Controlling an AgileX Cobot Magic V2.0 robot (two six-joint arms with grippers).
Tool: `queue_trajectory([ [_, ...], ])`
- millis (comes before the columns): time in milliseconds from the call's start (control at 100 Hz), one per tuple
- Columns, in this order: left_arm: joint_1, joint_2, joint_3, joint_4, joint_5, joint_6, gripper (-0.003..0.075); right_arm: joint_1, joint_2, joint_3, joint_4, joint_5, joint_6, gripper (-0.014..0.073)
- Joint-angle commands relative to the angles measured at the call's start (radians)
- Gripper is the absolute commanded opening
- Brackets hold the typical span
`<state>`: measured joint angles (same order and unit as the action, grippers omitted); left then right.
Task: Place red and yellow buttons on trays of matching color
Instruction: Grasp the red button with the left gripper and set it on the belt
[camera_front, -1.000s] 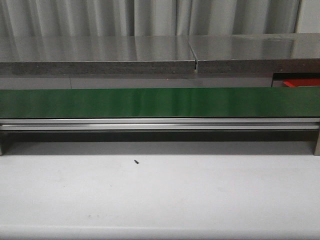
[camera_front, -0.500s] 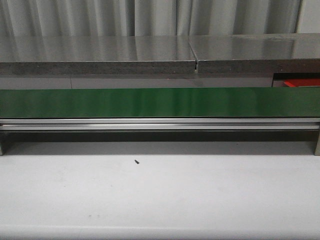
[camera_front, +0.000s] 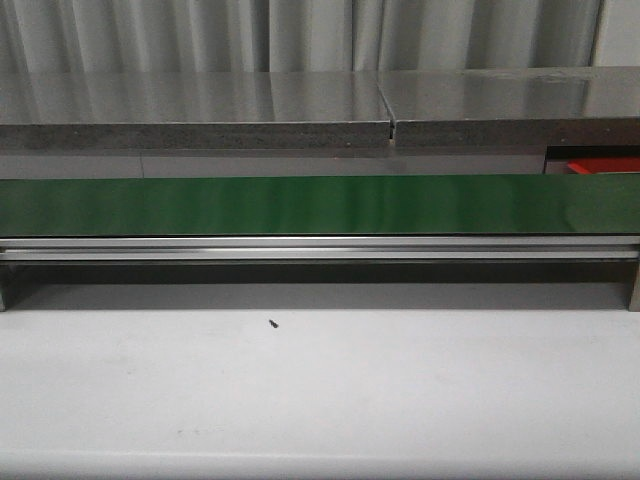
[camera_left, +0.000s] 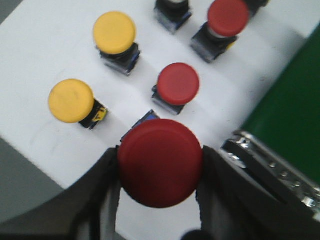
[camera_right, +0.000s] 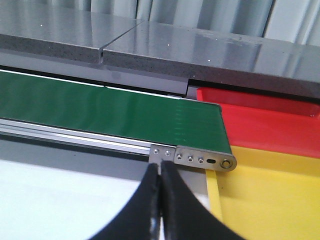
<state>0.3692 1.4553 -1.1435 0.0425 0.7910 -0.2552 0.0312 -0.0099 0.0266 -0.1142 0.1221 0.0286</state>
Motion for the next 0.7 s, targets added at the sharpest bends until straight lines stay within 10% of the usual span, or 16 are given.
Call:
queue_trajectory([
  [0, -0.043, -0.043, -0.082, -0.031, -0.016, 0.034, 0.0062, -0.001, -0.018, 0.001, -0.008, -0.078, -0.003, -0.0067],
  [690, -0.263, 0.293, -0.346, -0.143, 0.031, 0.109, 0.0062, -0.001, -0.018, 0.001, -0.008, -0.078, -0.003, -0.0067],
])
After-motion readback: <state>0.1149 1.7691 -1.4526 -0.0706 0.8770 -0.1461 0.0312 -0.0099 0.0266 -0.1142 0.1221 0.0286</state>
